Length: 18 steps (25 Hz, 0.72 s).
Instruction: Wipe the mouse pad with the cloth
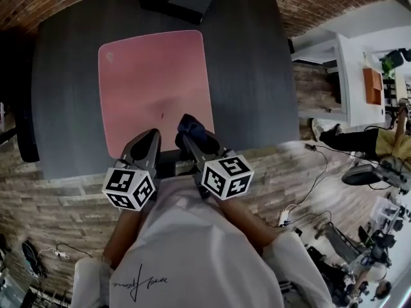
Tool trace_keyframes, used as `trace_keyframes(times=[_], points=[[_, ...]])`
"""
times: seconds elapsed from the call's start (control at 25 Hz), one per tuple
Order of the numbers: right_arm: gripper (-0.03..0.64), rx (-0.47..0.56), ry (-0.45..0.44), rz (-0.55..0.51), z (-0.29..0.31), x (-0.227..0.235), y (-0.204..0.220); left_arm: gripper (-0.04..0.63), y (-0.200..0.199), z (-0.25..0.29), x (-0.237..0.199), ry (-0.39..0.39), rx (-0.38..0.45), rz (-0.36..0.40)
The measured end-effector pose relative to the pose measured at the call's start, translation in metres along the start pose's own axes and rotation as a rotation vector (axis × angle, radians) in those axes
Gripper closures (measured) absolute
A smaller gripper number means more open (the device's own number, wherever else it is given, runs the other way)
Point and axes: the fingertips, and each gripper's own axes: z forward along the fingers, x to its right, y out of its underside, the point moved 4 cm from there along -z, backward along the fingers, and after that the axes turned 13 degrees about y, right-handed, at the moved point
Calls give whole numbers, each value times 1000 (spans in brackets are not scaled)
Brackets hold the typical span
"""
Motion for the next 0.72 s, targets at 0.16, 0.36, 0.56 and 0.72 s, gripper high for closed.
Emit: trace_keyframes(times=[0.16, 0.36, 0.56, 0.72], points=[[515, 29, 70, 22, 2, 1, 1, 583, -11, -2, -14, 59, -14, 19], [515, 29, 150, 79, 1, 0, 18, 583, -6, 3, -21, 143, -45, 4], [515, 12, 198, 72, -5, 14, 28, 583, 7, 14, -14, 174, -76, -14], [515, -2, 244, 61, -5, 38, 27, 583, 21, 14, -9, 158, -108, -36]])
